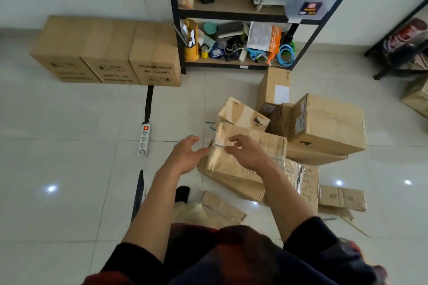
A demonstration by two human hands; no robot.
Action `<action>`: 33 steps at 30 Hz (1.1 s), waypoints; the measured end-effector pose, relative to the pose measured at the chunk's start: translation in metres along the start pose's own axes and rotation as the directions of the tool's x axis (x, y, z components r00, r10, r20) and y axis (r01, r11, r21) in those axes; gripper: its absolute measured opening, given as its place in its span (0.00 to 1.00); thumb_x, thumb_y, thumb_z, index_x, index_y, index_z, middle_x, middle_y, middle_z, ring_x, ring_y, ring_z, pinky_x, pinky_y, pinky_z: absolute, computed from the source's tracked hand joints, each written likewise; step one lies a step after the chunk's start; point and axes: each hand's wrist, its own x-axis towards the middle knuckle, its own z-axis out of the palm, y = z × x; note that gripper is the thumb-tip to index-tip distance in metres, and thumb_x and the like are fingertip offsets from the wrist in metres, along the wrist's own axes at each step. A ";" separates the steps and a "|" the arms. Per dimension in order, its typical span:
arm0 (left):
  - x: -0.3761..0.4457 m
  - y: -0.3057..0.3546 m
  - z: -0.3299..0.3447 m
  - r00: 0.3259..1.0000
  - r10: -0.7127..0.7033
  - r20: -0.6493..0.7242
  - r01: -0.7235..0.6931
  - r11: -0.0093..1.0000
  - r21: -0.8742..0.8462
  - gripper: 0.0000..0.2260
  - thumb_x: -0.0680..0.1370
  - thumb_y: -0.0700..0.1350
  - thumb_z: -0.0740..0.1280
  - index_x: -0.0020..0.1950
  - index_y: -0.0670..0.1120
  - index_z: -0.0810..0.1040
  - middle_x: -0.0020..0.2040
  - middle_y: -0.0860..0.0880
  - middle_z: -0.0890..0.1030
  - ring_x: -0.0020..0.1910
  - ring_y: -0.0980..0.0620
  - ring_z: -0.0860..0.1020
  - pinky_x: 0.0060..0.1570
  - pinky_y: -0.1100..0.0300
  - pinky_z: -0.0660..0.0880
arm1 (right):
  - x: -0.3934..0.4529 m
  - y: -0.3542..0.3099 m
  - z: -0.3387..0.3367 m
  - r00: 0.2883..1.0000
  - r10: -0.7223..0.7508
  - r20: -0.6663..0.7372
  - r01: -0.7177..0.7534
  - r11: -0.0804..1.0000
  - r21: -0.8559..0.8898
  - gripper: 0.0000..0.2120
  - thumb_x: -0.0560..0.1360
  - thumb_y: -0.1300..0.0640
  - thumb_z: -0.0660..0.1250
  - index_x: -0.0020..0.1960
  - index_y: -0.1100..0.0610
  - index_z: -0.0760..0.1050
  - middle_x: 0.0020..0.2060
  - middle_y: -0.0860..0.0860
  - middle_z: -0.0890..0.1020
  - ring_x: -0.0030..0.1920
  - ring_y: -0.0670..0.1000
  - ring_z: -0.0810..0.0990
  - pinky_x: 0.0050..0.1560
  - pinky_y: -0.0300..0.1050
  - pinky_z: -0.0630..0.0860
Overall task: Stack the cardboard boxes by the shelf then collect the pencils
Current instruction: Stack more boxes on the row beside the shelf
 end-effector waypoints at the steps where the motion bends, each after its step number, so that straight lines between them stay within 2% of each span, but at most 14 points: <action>1: -0.005 -0.001 0.022 1.000 -0.007 0.012 0.007 1.000 -0.002 0.24 0.79 0.51 0.68 0.73 0.47 0.68 0.73 0.48 0.69 0.70 0.48 0.69 0.60 0.62 0.65 | -0.003 0.018 -0.005 1.000 0.012 0.008 -0.011 1.000 -0.008 0.22 0.79 0.49 0.66 0.71 0.52 0.70 0.66 0.52 0.74 0.61 0.53 0.74 0.56 0.46 0.71; 4: -0.014 -0.015 0.078 0.997 -0.075 0.021 0.075 0.997 -0.016 0.22 0.78 0.49 0.69 0.71 0.48 0.71 0.70 0.49 0.71 0.67 0.50 0.70 0.57 0.63 0.65 | -0.006 0.067 -0.009 0.998 0.057 0.029 -0.056 0.998 -0.040 0.21 0.79 0.47 0.65 0.70 0.51 0.71 0.65 0.51 0.75 0.62 0.53 0.75 0.55 0.44 0.70; 7: -0.021 -0.032 0.115 0.989 -0.144 0.042 0.145 0.989 -0.025 0.22 0.78 0.49 0.70 0.70 0.48 0.72 0.70 0.49 0.71 0.62 0.53 0.70 0.55 0.64 0.65 | -0.011 0.105 -0.007 0.992 0.091 0.088 -0.091 0.996 -0.005 0.21 0.79 0.49 0.65 0.70 0.53 0.71 0.66 0.53 0.74 0.60 0.53 0.75 0.52 0.42 0.69; 10: -0.017 -0.042 0.142 0.978 -0.182 0.106 0.182 0.983 0.013 0.20 0.79 0.48 0.69 0.70 0.49 0.71 0.68 0.51 0.71 0.57 0.56 0.69 0.41 0.72 0.68 | -0.014 0.145 -0.003 0.982 0.162 0.095 -0.167 0.984 0.054 0.21 0.79 0.50 0.66 0.70 0.53 0.70 0.67 0.54 0.73 0.64 0.55 0.73 0.62 0.49 0.72; 11: -0.011 -0.045 0.148 0.976 -0.179 0.124 0.176 0.984 0.030 0.21 0.79 0.48 0.68 0.71 0.49 0.71 0.68 0.51 0.71 0.56 0.56 0.69 0.39 0.74 0.67 | -0.012 0.154 -0.002 0.980 0.182 0.084 -0.188 0.980 0.070 0.21 0.79 0.50 0.66 0.70 0.54 0.70 0.67 0.54 0.73 0.65 0.55 0.73 0.64 0.51 0.72; 14: 0.008 -0.048 0.155 0.975 -0.154 0.162 0.137 0.984 0.112 0.21 0.79 0.49 0.68 0.71 0.49 0.70 0.71 0.50 0.70 0.64 0.53 0.70 0.53 0.65 0.66 | -0.003 0.172 0.002 0.973 0.228 0.042 -0.231 0.968 0.100 0.21 0.79 0.51 0.65 0.70 0.54 0.70 0.67 0.54 0.73 0.66 0.55 0.72 0.62 0.47 0.70; 16: 0.029 -0.053 0.156 0.971 -0.140 0.193 0.107 0.979 0.172 0.22 0.79 0.49 0.68 0.71 0.48 0.70 0.72 0.49 0.69 0.69 0.50 0.69 0.56 0.63 0.64 | 0.012 0.178 0.010 0.970 0.244 0.006 -0.243 0.963 0.120 0.20 0.79 0.52 0.65 0.70 0.54 0.70 0.67 0.55 0.73 0.66 0.54 0.73 0.59 0.45 0.69; 20: 0.066 -0.059 0.154 0.978 -0.075 0.197 0.018 0.962 0.274 0.23 0.78 0.49 0.68 0.72 0.47 0.70 0.72 0.47 0.69 0.70 0.48 0.68 0.61 0.63 0.63 | 0.044 0.184 0.024 0.965 0.259 -0.049 -0.254 0.963 0.091 0.21 0.78 0.51 0.66 0.70 0.51 0.70 0.67 0.55 0.70 0.63 0.56 0.74 0.55 0.43 0.67; 23: 0.096 -0.071 0.156 0.984 -0.037 0.175 -0.026 0.938 0.345 0.25 0.78 0.49 0.69 0.73 0.46 0.67 0.72 0.45 0.67 0.72 0.46 0.66 0.68 0.56 0.64 | 0.072 0.193 0.029 0.956 0.268 -0.116 -0.264 0.963 0.044 0.23 0.77 0.51 0.66 0.71 0.50 0.68 0.68 0.56 0.67 0.65 0.60 0.71 0.63 0.50 0.68; 27: 0.133 -0.090 0.162 0.989 -0.038 0.141 -0.034 0.876 0.481 0.30 0.77 0.54 0.68 0.76 0.49 0.61 0.77 0.43 0.57 0.75 0.41 0.57 0.71 0.45 0.61 | 0.106 0.215 0.028 0.943 0.253 -0.217 -0.269 0.962 -0.048 0.25 0.77 0.52 0.66 0.72 0.51 0.67 0.72 0.56 0.63 0.71 0.61 0.64 0.70 0.57 0.63; 30: 0.158 -0.094 0.167 0.995 -0.042 0.089 -0.010 0.854 0.520 0.34 0.76 0.55 0.69 0.78 0.53 0.56 0.79 0.44 0.50 0.77 0.39 0.51 0.72 0.41 0.58 | 0.129 0.233 0.026 0.908 0.276 -0.315 -0.318 0.944 -0.089 0.27 0.76 0.50 0.66 0.73 0.50 0.64 0.75 0.57 0.57 0.73 0.63 0.57 0.72 0.60 0.62; 33: 0.184 -0.096 0.181 0.999 -0.043 -0.010 0.042 0.857 0.513 0.38 0.76 0.55 0.70 0.79 0.55 0.50 0.80 0.45 0.44 0.78 0.40 0.47 0.74 0.39 0.55 | 0.150 0.255 0.026 0.847 0.335 -0.413 -0.405 0.910 -0.091 0.32 0.73 0.47 0.67 0.74 0.48 0.60 0.74 0.59 0.55 0.73 0.64 0.57 0.70 0.62 0.62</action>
